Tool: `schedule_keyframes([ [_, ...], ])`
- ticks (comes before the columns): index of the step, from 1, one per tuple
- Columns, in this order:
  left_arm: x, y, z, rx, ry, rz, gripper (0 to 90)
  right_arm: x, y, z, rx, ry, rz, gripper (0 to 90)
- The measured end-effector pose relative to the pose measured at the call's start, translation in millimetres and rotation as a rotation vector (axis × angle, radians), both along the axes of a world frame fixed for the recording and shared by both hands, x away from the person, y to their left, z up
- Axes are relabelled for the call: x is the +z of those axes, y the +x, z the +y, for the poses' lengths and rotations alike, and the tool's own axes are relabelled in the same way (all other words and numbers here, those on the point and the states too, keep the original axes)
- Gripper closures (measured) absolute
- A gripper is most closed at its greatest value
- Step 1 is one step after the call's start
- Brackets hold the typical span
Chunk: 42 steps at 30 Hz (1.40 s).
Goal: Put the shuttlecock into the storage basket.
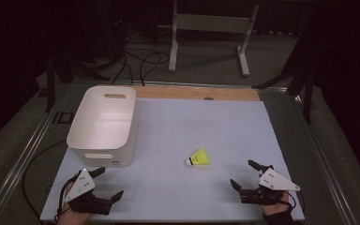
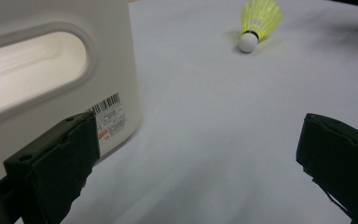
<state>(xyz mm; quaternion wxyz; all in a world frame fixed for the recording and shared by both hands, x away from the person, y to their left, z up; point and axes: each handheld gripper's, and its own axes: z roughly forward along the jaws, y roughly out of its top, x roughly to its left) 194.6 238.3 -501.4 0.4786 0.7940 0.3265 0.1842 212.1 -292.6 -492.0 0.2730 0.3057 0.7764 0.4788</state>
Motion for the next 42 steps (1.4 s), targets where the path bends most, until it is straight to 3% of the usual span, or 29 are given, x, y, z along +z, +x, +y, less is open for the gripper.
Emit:
schedule_keyframes([
  [18,10.0,-2.6,-4.8,0.007,0.035,0.014,0.0,1.0,0.4,1.8,0.0,0.015,-0.003,8.5],
  [28,25.2,-5.7,-13.3,-0.035,0.062,0.02,0.0,1.4,0.6,2.1,0.003,0.017,-0.006,8.5],
  [42,60.1,-3.9,-39.0,-0.12,0.129,-0.013,0.0,3.0,-0.6,3.1,0.0,0.02,-0.011,8.6],
])
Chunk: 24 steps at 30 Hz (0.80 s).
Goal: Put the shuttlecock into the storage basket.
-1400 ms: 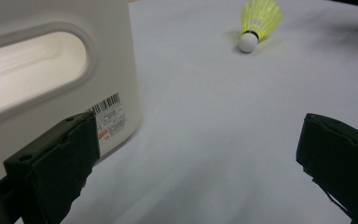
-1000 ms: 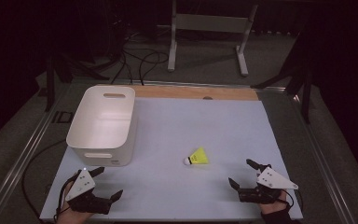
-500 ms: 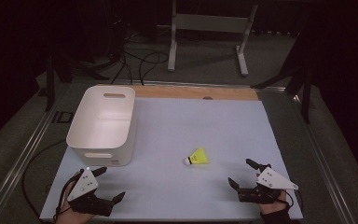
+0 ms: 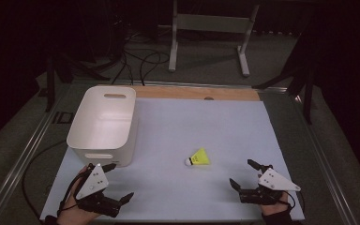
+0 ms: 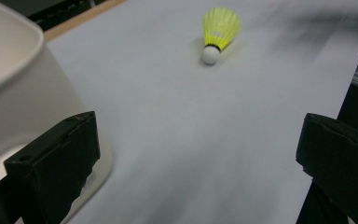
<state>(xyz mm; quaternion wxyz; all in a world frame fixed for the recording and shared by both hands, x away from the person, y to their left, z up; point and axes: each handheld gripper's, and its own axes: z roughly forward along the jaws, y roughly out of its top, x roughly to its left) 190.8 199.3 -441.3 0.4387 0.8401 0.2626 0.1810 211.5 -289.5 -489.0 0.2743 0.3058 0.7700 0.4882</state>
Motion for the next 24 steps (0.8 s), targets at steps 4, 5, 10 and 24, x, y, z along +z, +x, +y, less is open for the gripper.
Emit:
schedule_keyframes([
  [4,12.5,2.1,-6.9,-0.031,0.01,-0.013,0.0,0.8,-0.6,0.6,0.004,0.001,-0.004,8.6],
  [5,14.9,2.3,-8.7,-0.04,0.015,-0.016,0.0,1.0,-0.9,1.0,0.004,0.003,-0.007,8.6],
  [10,21.2,5.9,-17.2,-0.074,0.04,-0.016,0.0,0.8,-0.8,1.0,0.008,0.001,-0.005,8.6],
  [24,26.6,25.0,-46.4,-0.16,0.069,0.003,0.0,1.1,-1.0,1.0,0.002,0.009,-0.007,8.6],
])
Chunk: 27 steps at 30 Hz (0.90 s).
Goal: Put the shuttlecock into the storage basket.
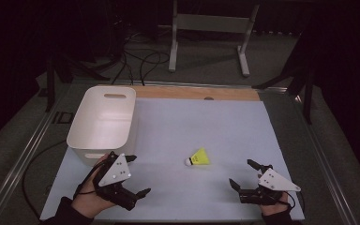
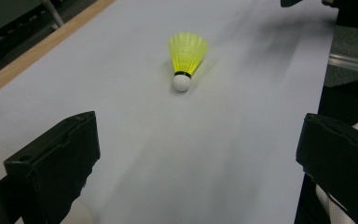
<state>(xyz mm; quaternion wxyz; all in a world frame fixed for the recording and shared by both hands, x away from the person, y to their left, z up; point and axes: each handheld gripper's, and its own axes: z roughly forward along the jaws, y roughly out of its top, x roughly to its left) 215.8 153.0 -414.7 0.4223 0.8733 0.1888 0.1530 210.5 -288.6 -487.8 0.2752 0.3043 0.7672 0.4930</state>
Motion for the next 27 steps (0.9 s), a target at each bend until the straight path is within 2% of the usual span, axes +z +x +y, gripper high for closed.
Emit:
schedule_keyframes([
  [14,-1.6,23.1,-25.3,-0.065,0.024,0.031,0.0,-0.3,0.6,0.9,0.008,-0.008,-0.002,8.6],
  [19,-1.6,30.9,-40.9,-0.099,0.05,0.034,0.0,-0.1,0.5,0.8,0.005,0.0,-0.002,8.6],
  [27,-6.3,42.4,-56.4,-0.122,0.062,0.053,0.0,-0.1,0.3,1.5,0.006,0.001,-0.006,8.5],
])
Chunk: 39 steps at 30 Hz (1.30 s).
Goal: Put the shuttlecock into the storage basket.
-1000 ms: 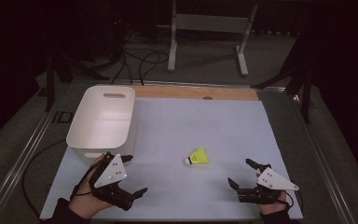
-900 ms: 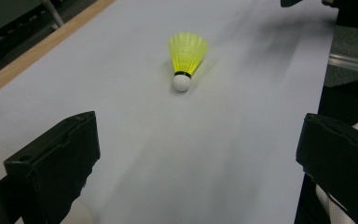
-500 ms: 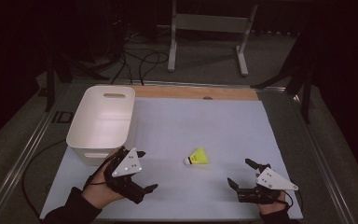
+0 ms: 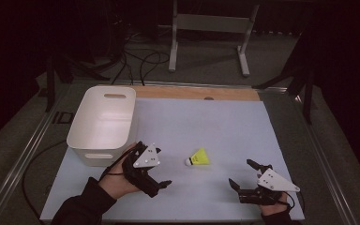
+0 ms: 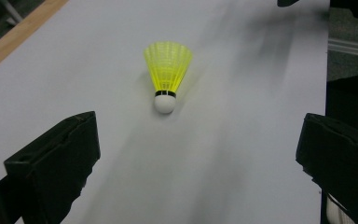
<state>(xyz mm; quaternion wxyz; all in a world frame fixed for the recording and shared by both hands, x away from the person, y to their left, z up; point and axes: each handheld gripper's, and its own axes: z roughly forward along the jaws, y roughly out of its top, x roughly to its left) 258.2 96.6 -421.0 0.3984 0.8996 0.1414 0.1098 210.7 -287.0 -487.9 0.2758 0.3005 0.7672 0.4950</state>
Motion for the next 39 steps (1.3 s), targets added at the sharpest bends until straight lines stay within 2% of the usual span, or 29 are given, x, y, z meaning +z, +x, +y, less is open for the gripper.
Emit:
schedule_keyframes([
  [8,-5.5,10.8,-12.8,-0.019,0.003,0.021,0.0,-0.9,0.5,0.9,0.005,-0.008,0.003,8.6],
  [15,-18.8,23.8,-26.8,-0.029,0.019,0.049,0.4,-0.6,0.1,1.0,0.004,-0.009,0.003,8.6],
  [22,-28.8,29.3,-36.1,-0.036,0.063,0.04,0.8,-0.4,-0.2,1.2,0.006,-0.013,-0.003,8.6],
  [29,-38.9,38.1,-46.5,-0.04,0.068,0.065,0.9,-0.4,-0.4,1.9,0.007,-0.014,-0.003,8.6],
  [37,-50.0,48.7,-57.4,-0.034,0.093,0.099,1.9,-0.7,-0.4,2.2,0.008,-0.014,-0.002,8.6],
  [39,-53.9,51.7,-59.7,-0.034,0.112,0.103,2.1,-0.5,-0.5,2.3,0.009,-0.016,-0.003,8.6],
])
